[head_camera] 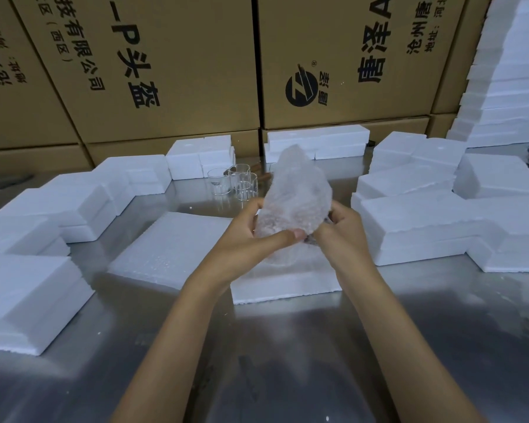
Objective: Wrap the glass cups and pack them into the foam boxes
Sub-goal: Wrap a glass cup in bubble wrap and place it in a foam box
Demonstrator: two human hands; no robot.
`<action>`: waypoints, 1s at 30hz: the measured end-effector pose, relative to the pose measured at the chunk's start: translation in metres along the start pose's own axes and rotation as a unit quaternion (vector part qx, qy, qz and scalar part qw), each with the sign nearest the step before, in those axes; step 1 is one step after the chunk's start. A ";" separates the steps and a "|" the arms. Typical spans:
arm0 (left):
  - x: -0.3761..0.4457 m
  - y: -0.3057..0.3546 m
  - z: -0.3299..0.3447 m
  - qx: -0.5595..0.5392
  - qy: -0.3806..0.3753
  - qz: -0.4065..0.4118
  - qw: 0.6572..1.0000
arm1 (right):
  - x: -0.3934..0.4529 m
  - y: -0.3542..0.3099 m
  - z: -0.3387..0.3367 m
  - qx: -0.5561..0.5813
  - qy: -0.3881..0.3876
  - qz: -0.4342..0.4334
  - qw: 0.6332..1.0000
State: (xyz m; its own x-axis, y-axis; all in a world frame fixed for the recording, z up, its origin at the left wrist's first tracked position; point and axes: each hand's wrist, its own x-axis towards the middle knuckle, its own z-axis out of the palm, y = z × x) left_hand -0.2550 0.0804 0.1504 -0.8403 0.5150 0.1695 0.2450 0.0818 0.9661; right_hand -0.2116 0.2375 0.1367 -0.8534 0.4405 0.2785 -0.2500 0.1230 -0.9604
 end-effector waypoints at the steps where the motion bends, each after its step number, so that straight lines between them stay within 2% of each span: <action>1: -0.002 0.003 0.002 0.007 0.007 0.007 1.000 | 0.000 0.000 0.001 -0.007 -0.003 -0.007 1.000; 5: -0.013 0.010 0.010 -0.011 0.042 0.027 0.999 | -0.003 -0.009 -0.001 -0.035 -0.017 -0.028 0.999; 11: -0.050 -0.001 0.031 -0.035 0.116 -0.025 0.992 | -0.031 -0.014 -0.023 -0.046 -0.067 -0.042 0.996; 14: -0.064 -0.014 0.041 -0.049 0.128 -0.037 0.990 | -0.045 -0.006 -0.034 -0.080 -0.081 -0.037 0.993; 20: -0.072 -0.025 0.051 0.114 0.119 -0.026 0.986 | -0.063 0.012 -0.040 -0.137 -0.076 -0.020 0.987; 26: -0.071 -0.026 0.056 0.094 0.112 -0.045 0.988 | -0.077 0.005 -0.040 -0.115 -0.093 -0.097 0.984; 30: -0.069 -0.027 0.061 0.069 0.114 0.002 0.991 | -0.088 0.012 -0.038 -0.211 -0.107 -0.184 0.954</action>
State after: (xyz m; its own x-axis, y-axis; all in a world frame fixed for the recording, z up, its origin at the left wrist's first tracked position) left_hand -0.1737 0.0948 0.1002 -0.9226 0.3110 0.2282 0.2992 0.2036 0.9322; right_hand -0.1224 0.2346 0.1003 -0.8284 0.1112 0.5491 -0.3837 0.6014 -0.7008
